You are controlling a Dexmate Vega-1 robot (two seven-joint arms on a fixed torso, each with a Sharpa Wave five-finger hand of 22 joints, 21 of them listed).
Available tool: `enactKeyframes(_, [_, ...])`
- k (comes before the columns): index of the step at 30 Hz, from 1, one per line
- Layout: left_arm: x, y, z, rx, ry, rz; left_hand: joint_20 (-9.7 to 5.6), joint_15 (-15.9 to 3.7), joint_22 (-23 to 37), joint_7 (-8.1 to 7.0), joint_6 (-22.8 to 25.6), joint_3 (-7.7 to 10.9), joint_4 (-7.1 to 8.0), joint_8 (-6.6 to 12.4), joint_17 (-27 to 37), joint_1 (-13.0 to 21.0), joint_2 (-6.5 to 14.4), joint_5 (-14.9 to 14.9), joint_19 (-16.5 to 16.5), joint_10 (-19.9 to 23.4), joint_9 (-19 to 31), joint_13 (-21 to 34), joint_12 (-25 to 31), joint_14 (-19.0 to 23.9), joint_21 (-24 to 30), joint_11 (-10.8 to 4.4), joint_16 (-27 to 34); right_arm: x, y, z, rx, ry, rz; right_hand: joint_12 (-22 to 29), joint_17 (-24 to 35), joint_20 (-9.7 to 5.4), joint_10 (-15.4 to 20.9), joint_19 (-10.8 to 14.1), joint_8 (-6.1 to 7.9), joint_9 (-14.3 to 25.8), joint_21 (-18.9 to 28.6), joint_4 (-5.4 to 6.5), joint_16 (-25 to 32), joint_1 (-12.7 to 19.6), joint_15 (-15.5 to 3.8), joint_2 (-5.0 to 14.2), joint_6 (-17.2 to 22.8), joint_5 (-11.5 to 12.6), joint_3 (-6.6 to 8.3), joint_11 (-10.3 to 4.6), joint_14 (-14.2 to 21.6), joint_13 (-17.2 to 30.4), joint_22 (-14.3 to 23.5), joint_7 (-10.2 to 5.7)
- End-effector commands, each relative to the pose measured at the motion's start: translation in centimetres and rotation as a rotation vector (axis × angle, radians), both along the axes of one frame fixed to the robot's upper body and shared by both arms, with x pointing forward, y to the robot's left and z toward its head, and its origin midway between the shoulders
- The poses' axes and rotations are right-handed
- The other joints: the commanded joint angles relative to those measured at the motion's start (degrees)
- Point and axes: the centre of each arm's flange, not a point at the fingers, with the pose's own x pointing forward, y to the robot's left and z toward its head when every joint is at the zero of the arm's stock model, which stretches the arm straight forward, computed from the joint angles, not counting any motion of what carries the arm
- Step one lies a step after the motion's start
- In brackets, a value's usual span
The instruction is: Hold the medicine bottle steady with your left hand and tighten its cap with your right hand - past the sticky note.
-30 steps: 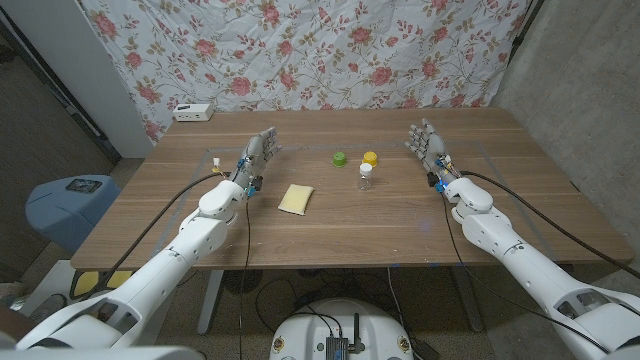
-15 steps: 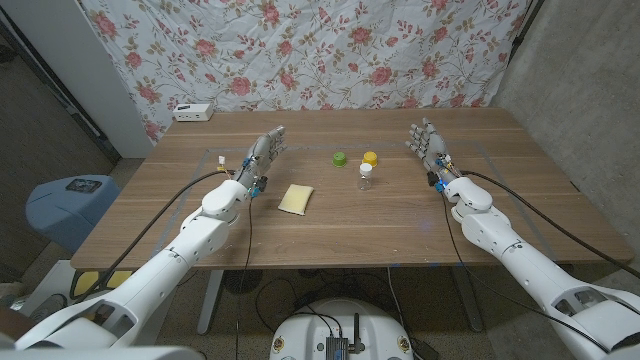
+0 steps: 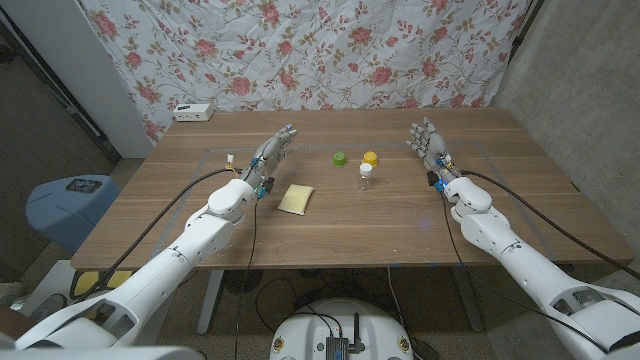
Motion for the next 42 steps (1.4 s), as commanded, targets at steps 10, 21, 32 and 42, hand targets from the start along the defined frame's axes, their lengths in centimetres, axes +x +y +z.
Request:
enactKeyframes(10, [-0.5, -3.8, 0.3, 0.102, -0.042, 0.016, 0.56, -2.27, 0.1, -2.04, 0.4, -0.40, 0.00, 0.27, 0.3, 2.3, 0.2, 0.1, -2.7, 1.8, 0.2, 0.3, 0.7, 1.9, -0.2, -1.58, 0.5, -0.7, -0.3, -0.6, 0.014, -0.001, -0.015, 0.3, 0.1, -3.19, 0.2, 0.3, 0.39, 0.2, 0.3, -0.06, 0.3, -0.3, -1.16, 1.11, 0.3, 0.3, 0.59, 0.05, 0.2, 0.3, 0.1, 0.08])
enactKeyframes(21, [-0.6, -4.8, 0.2, 0.158, -0.053, 0.017, -0.43, -2.46, 0.1, -3.83, -3.1, -2.02, -0.72, 0.02, 0.3, 6.2, -3.3, 0.3, -6.8, 0.6, 0.2, 0.4, 0.0, 1.7, -0.3, -1.71, 0.2, -0.9, -0.4, -0.7, 0.030, -0.007, -0.031, 0.3, 0.1, -3.17, 0.3, 0.2, 0.42, 0.2, 0.3, -0.07, 0.3, -0.3, -1.11, 1.03, 0.5, 0.3, 0.56, 0.16, 0.3, 0.3, 0.1, 0.24])
enactKeyframes(32, [-0.9, -6.2, 0.2, 0.204, -0.082, 0.038, -2.66, -3.52, 0.1, -6.26, -7.7, -3.90, -0.57, -0.19, 0.3, 10.7, -6.3, 1.2, -10.9, 0.5, 0.3, 0.4, 0.1, 2.0, -0.3, -2.29, 0.3, -0.7, -0.3, -1.0, 0.040, -0.009, -0.033, 0.3, 0.1, -3.12, 0.4, 0.2, 0.43, 0.2, 0.3, -0.08, 0.3, -0.3, -1.05, 1.00, 0.6, 0.4, 0.55, 0.09, 0.3, 0.3, 0.1, 0.31])
enactKeyframes(42, [-1.0, -7.6, 0.1, 0.242, -0.087, 0.009, -2.40, -4.02, 0.0, -7.76, -11.7, -4.79, -0.42, -0.38, 0.3, 14.2, -6.7, 1.9, -12.6, 1.5, 0.3, 0.4, 0.3, 2.8, 0.0, -2.27, 0.4, -0.6, -0.4, -1.2, 0.049, -0.008, -0.038, 0.3, 0.2, -3.11, 0.5, 0.2, 0.42, 0.2, 0.3, -0.08, 0.3, -0.4, -1.08, 1.00, 0.6, 0.4, 0.55, 0.29, 0.4, 0.3, 0.1, 0.31])
